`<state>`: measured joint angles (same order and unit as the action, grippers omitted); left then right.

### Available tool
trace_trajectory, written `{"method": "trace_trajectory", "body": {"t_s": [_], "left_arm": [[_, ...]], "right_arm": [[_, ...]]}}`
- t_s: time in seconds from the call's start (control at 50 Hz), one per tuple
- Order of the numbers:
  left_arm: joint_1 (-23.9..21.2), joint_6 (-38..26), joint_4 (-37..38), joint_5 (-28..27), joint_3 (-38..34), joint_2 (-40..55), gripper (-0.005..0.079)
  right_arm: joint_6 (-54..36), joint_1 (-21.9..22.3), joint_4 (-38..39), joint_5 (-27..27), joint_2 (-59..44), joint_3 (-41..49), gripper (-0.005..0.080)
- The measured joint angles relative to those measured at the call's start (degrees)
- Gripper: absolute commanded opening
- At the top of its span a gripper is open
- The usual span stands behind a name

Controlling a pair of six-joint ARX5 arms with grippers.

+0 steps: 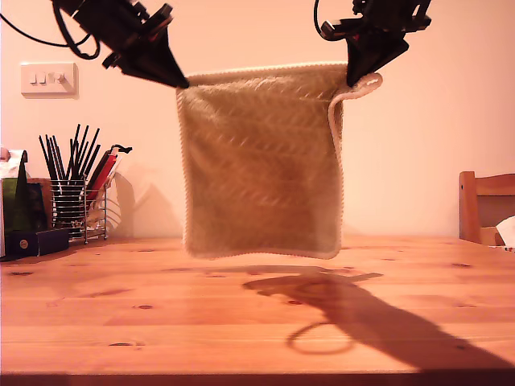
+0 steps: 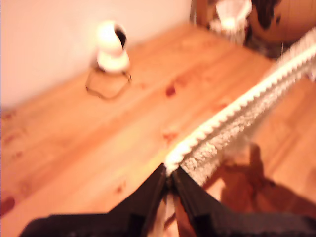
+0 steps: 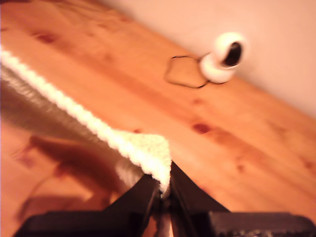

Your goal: Fold the tea towel in front of you. After folding it, place it to the left side.

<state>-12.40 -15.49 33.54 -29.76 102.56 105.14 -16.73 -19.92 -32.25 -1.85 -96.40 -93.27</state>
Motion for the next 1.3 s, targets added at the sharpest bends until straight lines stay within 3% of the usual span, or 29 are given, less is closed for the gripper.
{"method": "trace_trajectory", "body": {"t_s": [0.24,0.5,0.7,1.04,1.3], "left_arm": [[0.2,-1.3,4.5,0.1,-1.6,0.1,-0.002],[0.3,-1.7,5.6,-1.1,-13.3,1.4,-0.002],[-0.1,-1.7,9.2,-4.6,-17.0,2.4,-0.002],[-7.1,-3.4,17.9,-5.8,-21.7,1.2,-0.002],[-9.3,-3.4,19.0,-5.1,-31.5,0.9,-0.002]], "right_arm": [[1.2,-0.6,-10.1,4.1,-5.6,0.0,-0.0013],[1.7,-2.7,-16.4,5.3,-8.7,0.1,-0.0013],[1.8,-5.0,-21.9,7.2,-8.1,0.6,-0.0013],[1.9,-6.5,-32.3,7.5,-8.0,4.6,-0.0013],[1.7,-6.4,-39.1,14.1,-7.6,7.6,-0.0013]]}}
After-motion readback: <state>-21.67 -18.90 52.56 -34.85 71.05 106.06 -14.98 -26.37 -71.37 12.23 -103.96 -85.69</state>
